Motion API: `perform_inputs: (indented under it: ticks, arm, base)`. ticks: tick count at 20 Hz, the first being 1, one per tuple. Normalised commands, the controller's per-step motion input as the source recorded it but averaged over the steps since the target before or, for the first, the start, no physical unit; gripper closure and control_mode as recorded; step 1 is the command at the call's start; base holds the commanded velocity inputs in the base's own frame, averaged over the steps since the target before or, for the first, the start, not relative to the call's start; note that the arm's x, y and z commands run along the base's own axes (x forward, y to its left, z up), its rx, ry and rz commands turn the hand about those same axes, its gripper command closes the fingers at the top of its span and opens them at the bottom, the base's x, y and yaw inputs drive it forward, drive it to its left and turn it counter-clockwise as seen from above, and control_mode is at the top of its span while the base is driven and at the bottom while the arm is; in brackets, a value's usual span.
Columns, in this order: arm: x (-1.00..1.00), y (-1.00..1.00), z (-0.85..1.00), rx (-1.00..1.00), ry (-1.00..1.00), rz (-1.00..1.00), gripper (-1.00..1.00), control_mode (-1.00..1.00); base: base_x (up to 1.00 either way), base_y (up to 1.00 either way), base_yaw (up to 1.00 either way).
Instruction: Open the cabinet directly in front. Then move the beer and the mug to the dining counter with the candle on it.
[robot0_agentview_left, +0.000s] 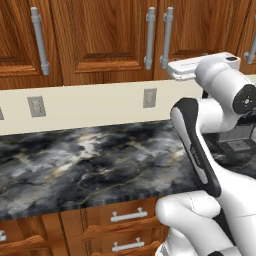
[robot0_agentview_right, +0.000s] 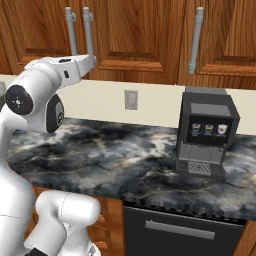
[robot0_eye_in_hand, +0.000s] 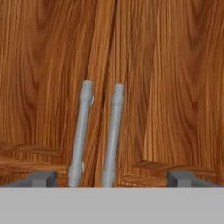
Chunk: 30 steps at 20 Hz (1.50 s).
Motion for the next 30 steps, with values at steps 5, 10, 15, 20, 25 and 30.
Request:
perform_inputs:
  ticks: [5, 10, 15, 20, 25, 30]
  arm:
    - [0.66, -0.07, 0.00, 0.00, 0.10, 0.00, -1.00, -1.00]
    - [0.64, -0.01, 0.00, 0.00, 0.09, 0.00, -1.00, -1.00]
    - [0.69, 0.00, 0.00, 0.00, 0.09, 0.00, -1.00, -1.00]
    - [0.74, 0.00, 0.00, 0.00, 0.11, 0.00, -1.00, -1.00]
    - [0.77, 0.00, -0.01, 0.00, 0.10, 0.00, -1.00, -1.00]
    - [0.76, 0.00, -0.21, -0.02, 0.03, 0.00, -1.00, -1.00]
  base:
    - [0.00, 0.00, 0.00]
    - [0.00, 0.00, 0.00]
    - [0.00, 0.00, 0.00]
    - [0.00, 0.00, 0.00]
    - [0.00, 0.00, 0.00]
    - [0.00, 0.00, 0.00]
